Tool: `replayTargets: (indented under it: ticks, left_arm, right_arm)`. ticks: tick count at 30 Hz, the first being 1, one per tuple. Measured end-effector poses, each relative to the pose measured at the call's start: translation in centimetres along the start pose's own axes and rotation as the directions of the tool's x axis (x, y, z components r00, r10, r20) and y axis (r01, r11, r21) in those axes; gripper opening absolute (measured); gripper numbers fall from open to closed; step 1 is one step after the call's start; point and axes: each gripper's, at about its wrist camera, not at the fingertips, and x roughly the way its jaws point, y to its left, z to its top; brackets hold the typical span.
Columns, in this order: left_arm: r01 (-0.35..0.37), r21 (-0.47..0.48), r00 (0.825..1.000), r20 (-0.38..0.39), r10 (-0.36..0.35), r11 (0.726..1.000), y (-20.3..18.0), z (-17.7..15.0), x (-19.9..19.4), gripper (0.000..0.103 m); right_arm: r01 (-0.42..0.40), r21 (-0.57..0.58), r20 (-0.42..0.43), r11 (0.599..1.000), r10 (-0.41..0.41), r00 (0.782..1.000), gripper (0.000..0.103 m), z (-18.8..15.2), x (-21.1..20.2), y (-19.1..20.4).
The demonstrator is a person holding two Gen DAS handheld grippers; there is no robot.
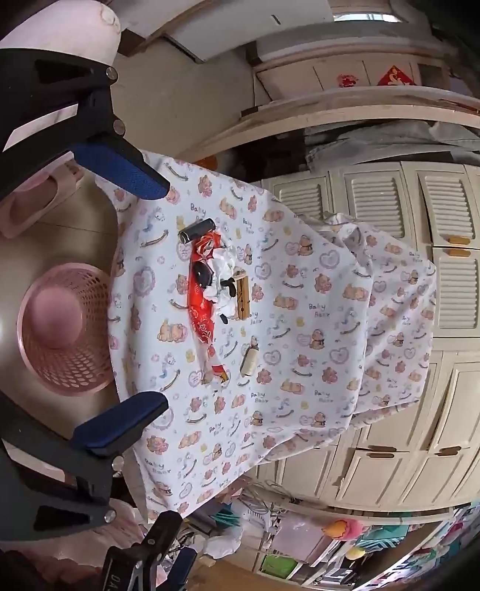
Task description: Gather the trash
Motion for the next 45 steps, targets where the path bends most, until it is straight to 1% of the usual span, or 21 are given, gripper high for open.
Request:
replayTargets:
  ticks: [2, 4, 5, 8, 9, 10, 11, 13, 16, 20, 28, 29, 34, 39, 45]
  left_arm:
    - [-0.023, 0.022, 1.000, 0.006, 0.022, 0.999, 0.1, 0.2, -0.1, 0.102]
    - [-0.067, 0.060, 0.997, 0.033, 0.065, 0.996, -0.4, 0.1, -0.2, 0.102]
    - [-0.075, 0.072, 0.996, 0.043, 0.072, 0.995, -0.6, 0.0, -0.2, 0.102]
    - [-0.071, 0.068, 0.997, 0.034, 0.069, 0.995, -0.4, -0.1, 0.3, 0.102]
    - [-0.072, 0.066, 0.997, 0.031, 0.070, 0.995, -0.6, -0.2, -0.3, 0.102]
    - [-0.069, 0.058, 0.997, 0.020, 0.068, 0.996, -0.5, -0.2, -0.2, 0.102]
    - [-0.070, 0.043, 0.997, 0.015, 0.069, 0.997, -0.2, -0.1, -0.2, 0.102]
    - [-0.067, 0.020, 0.998, 0.017, 0.067, 0.998, 0.0, -0.1, -0.4, 0.102]
    - [-0.069, 0.002, 0.997, 0.017, 0.069, 0.998, 0.6, 0.1, -0.4, 0.102]
    - [-0.103, 0.011, 0.994, 0.023, 0.103, 0.995, 0.5, 0.1, -0.5, 0.102]
    - [-0.105, 0.006, 0.994, 0.010, 0.105, 0.994, 0.3, -0.2, -0.2, 0.102]
    - [-0.104, 0.009, 0.995, 0.009, 0.104, 0.995, 0.8, 0.2, 0.0, 0.102]
    - [-0.109, 0.019, 0.994, 0.006, 0.109, 0.994, 0.7, 0.2, 0.1, 0.102]
    - [-0.105, 0.007, 0.994, -0.002, 0.105, 0.994, 1.0, 0.1, 0.3, 0.102]
    - [-0.112, 0.043, 0.994, 0.010, 0.111, 0.993, 0.5, 0.0, 0.2, 0.102]
  right_arm:
    - [0.003, -0.012, -0.001, 1.000, -0.003, 1.000, 0.103, 0.0, 0.1, 0.1]
    - [-0.003, -0.019, -0.008, 1.000, 0.003, 1.000, 0.103, 0.0, 0.3, 0.3]
    - [-0.003, -0.023, -0.010, 1.000, 0.003, 1.000, 0.103, 0.1, 0.3, 0.4]
    - [0.015, -0.051, -0.007, 0.999, -0.016, 1.000, 0.103, 0.1, 0.3, 0.6]
    - [0.019, -0.062, -0.007, 0.998, -0.019, 1.000, 0.103, 0.2, 0.1, 0.6]
    - [-0.046, 0.017, -0.002, 0.999, 0.046, 0.999, 0.103, 0.4, 0.0, 0.2]
    - [-0.069, 0.043, 0.007, 0.997, 0.069, 0.998, 0.103, 0.3, -0.4, -0.3]
    - [-0.084, 0.055, 0.016, 0.995, 0.083, 0.996, 0.103, 0.4, -0.6, -0.4]
    - [-0.074, 0.059, 0.010, 0.996, 0.074, 0.997, 0.103, 0.3, -0.3, -0.3]
    - [-0.080, 0.059, -0.005, 0.995, 0.081, 0.997, 0.103, 0.2, 0.0, 0.1]
    - [-0.078, 0.022, -0.001, 0.997, 0.078, 0.997, 0.103, 0.0, -0.1, 0.7]
    - [-0.077, 0.019, -0.004, 0.997, 0.077, 0.997, 0.103, 0.0, -0.1, 0.8]
    - [-0.103, 0.052, -0.029, 0.993, 0.105, 0.994, 0.103, 0.0, 0.5, 0.4]
    - [-0.091, 0.054, -0.030, 0.994, 0.093, 0.995, 0.103, -0.1, 0.5, 0.4]
    - [-0.092, 0.041, -0.030, 0.995, 0.094, 0.995, 0.103, -0.1, 0.5, 0.5]
